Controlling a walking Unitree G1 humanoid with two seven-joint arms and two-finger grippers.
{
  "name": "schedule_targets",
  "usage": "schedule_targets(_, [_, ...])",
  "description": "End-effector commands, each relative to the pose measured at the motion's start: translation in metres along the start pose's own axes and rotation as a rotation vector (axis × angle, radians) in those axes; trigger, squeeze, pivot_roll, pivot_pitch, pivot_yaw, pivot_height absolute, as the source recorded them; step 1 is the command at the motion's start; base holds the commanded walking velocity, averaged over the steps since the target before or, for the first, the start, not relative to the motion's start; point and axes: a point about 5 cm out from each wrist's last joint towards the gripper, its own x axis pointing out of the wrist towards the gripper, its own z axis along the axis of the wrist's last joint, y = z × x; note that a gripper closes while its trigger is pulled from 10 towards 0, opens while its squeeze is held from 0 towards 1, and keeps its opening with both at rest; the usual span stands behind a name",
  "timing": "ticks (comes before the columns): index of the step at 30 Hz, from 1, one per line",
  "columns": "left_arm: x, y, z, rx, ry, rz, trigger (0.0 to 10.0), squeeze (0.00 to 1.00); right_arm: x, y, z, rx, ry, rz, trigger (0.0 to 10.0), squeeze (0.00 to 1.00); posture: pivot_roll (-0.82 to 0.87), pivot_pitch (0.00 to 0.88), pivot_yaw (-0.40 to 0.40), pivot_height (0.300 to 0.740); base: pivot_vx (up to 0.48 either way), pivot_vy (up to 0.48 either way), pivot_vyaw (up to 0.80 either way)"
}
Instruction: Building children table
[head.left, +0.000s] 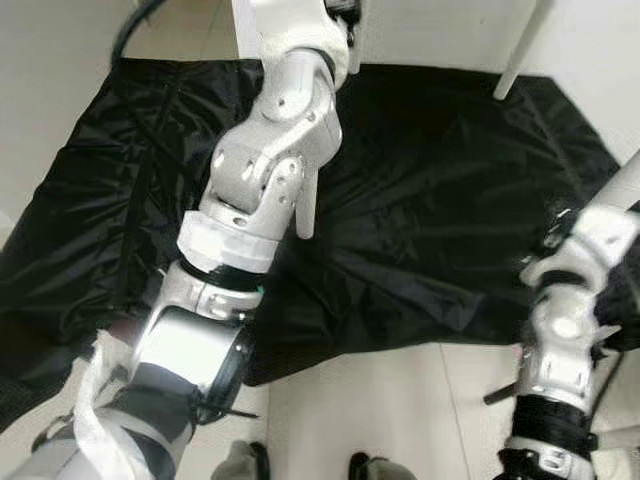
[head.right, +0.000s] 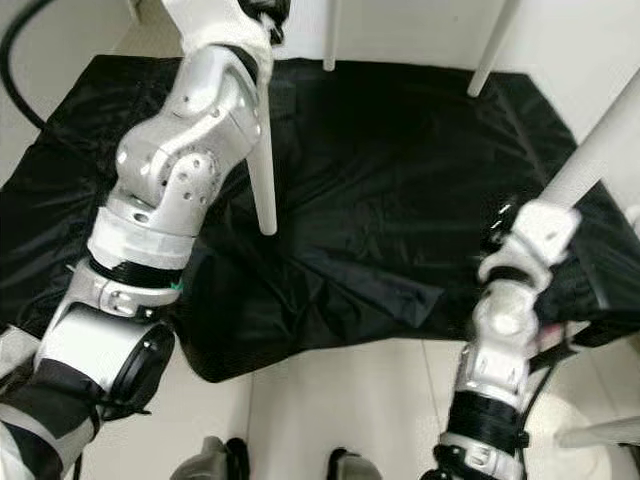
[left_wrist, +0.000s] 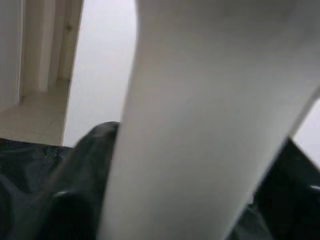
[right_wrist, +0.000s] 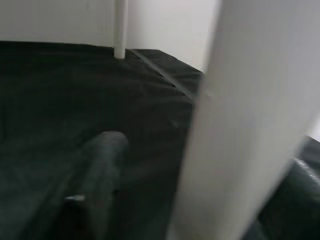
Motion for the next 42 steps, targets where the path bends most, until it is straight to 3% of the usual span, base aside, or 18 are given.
schedule_targets(1, [-0.006,-0.028,0.006,0.022,-0.025,-0.472,10.0,1.00,0.002,0.009,0.009,0.015,-0.048,0.057,10.0,1.00,0.00,0.188,0.032,0.740,0.000,0.000,0.00])
schedule_targets(5, [-0.008,-0.027,0.005,0.032,-0.018,-0.472,10.0,0.97,0.002,0.011,0.012,0.040,-0.084,0.065,10.0,1.00,0.00,0.188,0.032,0.740,0.000,0.000,0.00])
schedule_targets(6, [-0.009,-0.027,0.005,0.035,-0.015,-0.471,10.0,0.45,0.001,0.011,0.014,0.047,-0.101,0.063,10.0,1.00,0.01,0.188,0.026,0.740,0.000,0.000,0.00])
schedule_targets(7, [-0.009,-0.027,0.005,0.037,-0.013,-0.470,10.0,0.45,0.000,0.011,0.015,0.052,-0.113,0.061,10.0,1.00,0.01,0.187,0.024,0.740,0.000,0.000,0.00])
schedule_targets(8, [-0.011,-0.024,0.004,0.053,-0.013,-0.465,10.0,0.00,-0.002,0.012,0.016,0.063,-0.129,0.064,10.0,1.00,0.01,0.186,0.020,0.740,0.000,0.000,0.00])
schedule_targets(9, [-0.011,-0.024,0.004,0.053,-0.013,-0.465,10.0,0.00,-0.002,0.012,0.016,0.063,-0.129,0.064,10.0,1.00,0.01,0.186,0.020,0.740,0.000,0.000,0.00])
schedule_targets(10, [-0.013,-0.022,0.003,0.070,-0.012,-0.456,10.0,0.00,-0.004,0.012,0.017,0.063,-0.139,0.066,10.0,0.00,0.01,0.187,0.020,0.740,0.000,0.000,0.00])
schedule_targets(19, [-0.031,-0.012,-0.001,0.126,-0.013,-0.500,10.0,0.00,-0.008,0.015,0.015,0.067,-0.145,0.083,10.0,0.00,0.01,0.178,0.013,0.740,0.000,0.000,0.00])
schedule_targets(20, [-0.034,-0.002,-0.005,0.159,-0.008,-0.506,10.0,0.00,-0.009,0.015,0.015,0.069,-0.149,0.084,10.0,0.00,0.02,0.176,0.009,0.740,0.000,0.000,0.00])
schedule_targets(23, [-0.036,0.007,-0.009,0.191,0.001,-0.505,10.0,0.00,-0.009,0.015,0.016,0.071,-0.150,0.086,10.0,0.00,0.02,0.173,0.007,0.740,0.000,0.000,0.00])
schedule_targets(24, [-0.042,0.022,-0.017,0.241,0.016,-0.500,10.0,0.00,-0.009,0.017,0.018,0.079,-0.167,0.100,10.0,0.00,0.03,0.165,0.000,0.740,0.000,0.000,0.00])
schedule_targets(25, [-0.046,0.027,-0.021,0.260,0.026,-0.488,10.0,0.00,-0.010,0.018,0.019,0.086,-0.176,0.111,10.0,0.00,0.03,0.165,0.000,0.740,0.000,0.000,0.00])
schedule_targets(27, [-0.046,0.027,-0.021,0.260,0.026,-0.488,10.0,0.00,-0.010,0.018,0.019,0.086,-0.176,0.111,10.0,0.00,0.03,0.165,0.000,0.740,0.000,0.000,0.00])
schedule_targets(31, [-0.057,0.041,-0.027,0.286,0.045,-0.473,10.0,0.00,-0.012,0.019,0.021,0.089,-0.192,0.123,10.0,0.00,0.03,0.157,-0.007,0.740,0.000,0.000,0.00])
schedule_targets(34, [-0.072,0.057,-0.030,0.310,0.064,-0.451,10.0,0.00,-0.015,0.016,0.021,0.098,-0.203,0.115,10.0,0.00,0.04,0.146,-0.015,0.740,0.000,0.000,0.00])
schedule_targets(42, [-0.085,0.067,-0.034,0.302,0.102,-0.442,10.0,0.00,-0.021,0.009,0.021,0.108,-0.207,0.065,10.0,0.00,0.04,0.142,-0.015,0.740,0.000,0.000,0.00])
